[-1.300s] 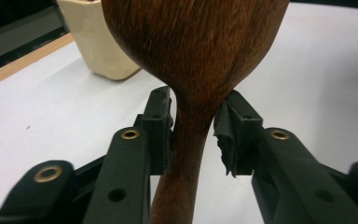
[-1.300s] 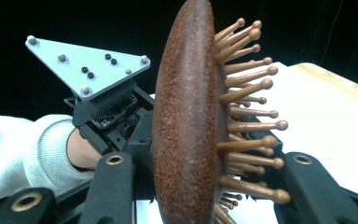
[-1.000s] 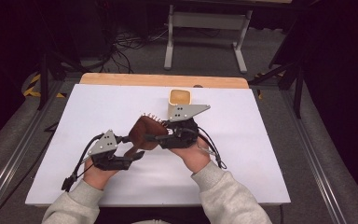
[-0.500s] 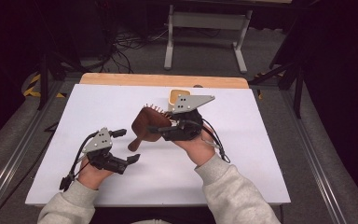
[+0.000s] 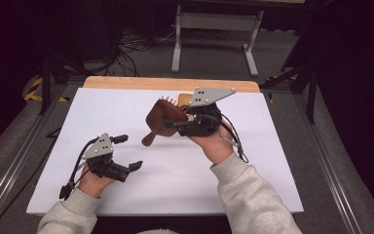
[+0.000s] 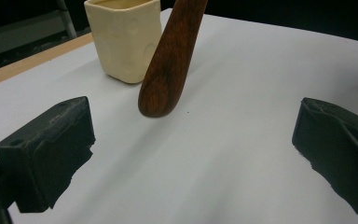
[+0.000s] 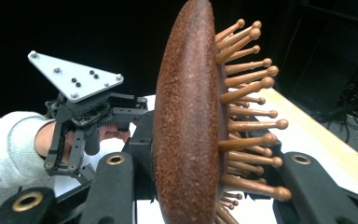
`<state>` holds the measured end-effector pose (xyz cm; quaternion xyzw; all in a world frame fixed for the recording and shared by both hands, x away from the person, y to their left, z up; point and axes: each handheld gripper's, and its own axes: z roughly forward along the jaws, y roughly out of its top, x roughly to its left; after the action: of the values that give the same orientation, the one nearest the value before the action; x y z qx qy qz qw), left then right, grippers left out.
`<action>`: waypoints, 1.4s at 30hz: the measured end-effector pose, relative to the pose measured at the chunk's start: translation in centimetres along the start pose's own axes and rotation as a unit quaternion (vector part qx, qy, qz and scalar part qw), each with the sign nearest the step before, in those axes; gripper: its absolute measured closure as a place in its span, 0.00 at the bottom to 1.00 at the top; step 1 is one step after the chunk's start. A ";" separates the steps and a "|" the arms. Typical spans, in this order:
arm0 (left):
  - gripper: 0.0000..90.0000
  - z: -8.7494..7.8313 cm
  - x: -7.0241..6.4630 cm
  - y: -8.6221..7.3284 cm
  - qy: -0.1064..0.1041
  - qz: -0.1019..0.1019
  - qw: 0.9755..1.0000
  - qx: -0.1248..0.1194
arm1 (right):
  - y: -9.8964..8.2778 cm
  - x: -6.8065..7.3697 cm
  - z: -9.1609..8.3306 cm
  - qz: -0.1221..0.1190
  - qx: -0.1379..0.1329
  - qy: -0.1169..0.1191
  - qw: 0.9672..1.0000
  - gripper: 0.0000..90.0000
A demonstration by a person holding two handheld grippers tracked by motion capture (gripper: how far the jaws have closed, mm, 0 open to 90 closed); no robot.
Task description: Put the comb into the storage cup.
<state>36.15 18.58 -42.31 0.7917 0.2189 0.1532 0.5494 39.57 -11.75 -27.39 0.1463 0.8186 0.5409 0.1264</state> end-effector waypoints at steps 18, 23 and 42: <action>0.00 -0.5 0.9 -1.1 0.017 -0.004 1.000 -0.011 | 1.8 -2.2 -3.3 -0.005 -0.022 -0.055 0.998 0.62; 0.00 -0.5 1.0 -1.3 0.023 0.002 1.000 -0.011 | 2.3 -2.8 -3.8 -0.010 -0.024 -0.071 0.997 0.62; 0.00 -0.5 1.5 -2.1 0.032 -0.013 0.999 -0.004 | 3.2 -5.5 -5.8 0.000 -0.036 -0.129 0.991 0.61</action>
<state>36.79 20.42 -44.09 0.7814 0.2462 0.1722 0.5469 42.92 -17.52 -21.93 0.2101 0.7754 0.5465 0.2364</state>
